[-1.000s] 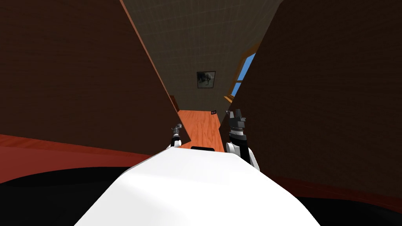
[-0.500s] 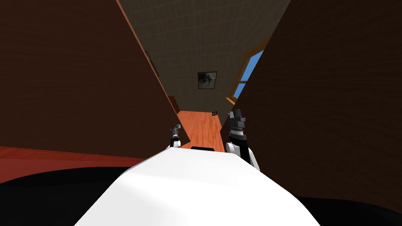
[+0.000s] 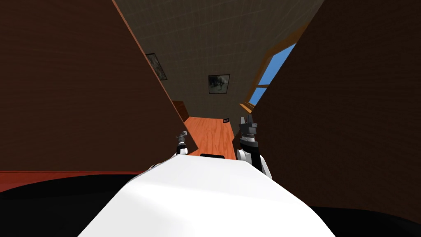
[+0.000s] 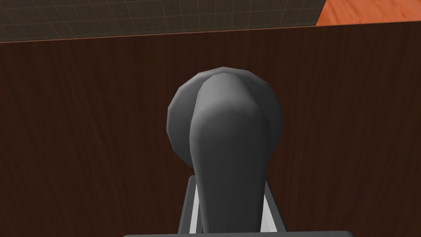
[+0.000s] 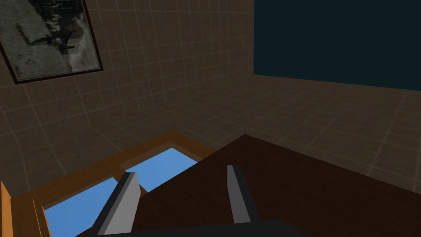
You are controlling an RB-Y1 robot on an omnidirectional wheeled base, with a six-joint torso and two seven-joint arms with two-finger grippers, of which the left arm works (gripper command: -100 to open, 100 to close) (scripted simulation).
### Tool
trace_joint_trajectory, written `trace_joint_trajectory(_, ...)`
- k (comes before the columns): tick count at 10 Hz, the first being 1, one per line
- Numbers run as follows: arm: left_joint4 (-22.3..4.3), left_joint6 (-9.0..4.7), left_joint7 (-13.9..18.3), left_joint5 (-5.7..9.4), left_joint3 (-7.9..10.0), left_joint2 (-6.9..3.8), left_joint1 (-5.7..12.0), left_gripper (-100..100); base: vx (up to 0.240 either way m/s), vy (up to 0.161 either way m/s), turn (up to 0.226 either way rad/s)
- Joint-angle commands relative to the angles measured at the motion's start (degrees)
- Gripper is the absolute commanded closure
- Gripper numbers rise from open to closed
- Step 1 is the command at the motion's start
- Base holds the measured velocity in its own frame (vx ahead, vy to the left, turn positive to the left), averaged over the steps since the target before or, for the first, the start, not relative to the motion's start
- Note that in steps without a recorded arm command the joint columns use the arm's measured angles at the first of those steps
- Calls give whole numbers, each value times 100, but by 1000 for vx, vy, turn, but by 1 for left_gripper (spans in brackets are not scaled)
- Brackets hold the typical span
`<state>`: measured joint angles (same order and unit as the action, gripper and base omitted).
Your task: Push the door open
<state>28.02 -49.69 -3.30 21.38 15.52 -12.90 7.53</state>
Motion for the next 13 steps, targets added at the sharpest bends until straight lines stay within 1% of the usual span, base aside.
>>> trace_joint_trajectory(1,286,148,-22,10,46,2,-151,100,135,18,29)
trace_joint_trajectory(2,194,103,44,14,153,-71,-165,100,167,25,50)
trace_joint_trajectory(4,140,79,78,16,209,-110,-172,100,170,12,53)
trace_joint_trajectory(6,140,79,78,16,209,-110,-172,100,53,18,4)
trace_joint_trajectory(7,28,29,151,20,326,-190,-188,100,139,-12,66)
trace_joint_trajectory(9,28,29,151,20,326,-190,-188,100,119,-3,47)
trace_joint_trajectory(10,-87,-23,225,24,447,-273,-204,100,153,1,61)
trace_joint_trajectory(13,-203,-74,300,28,567,-355,-220,100,199,-5,81)
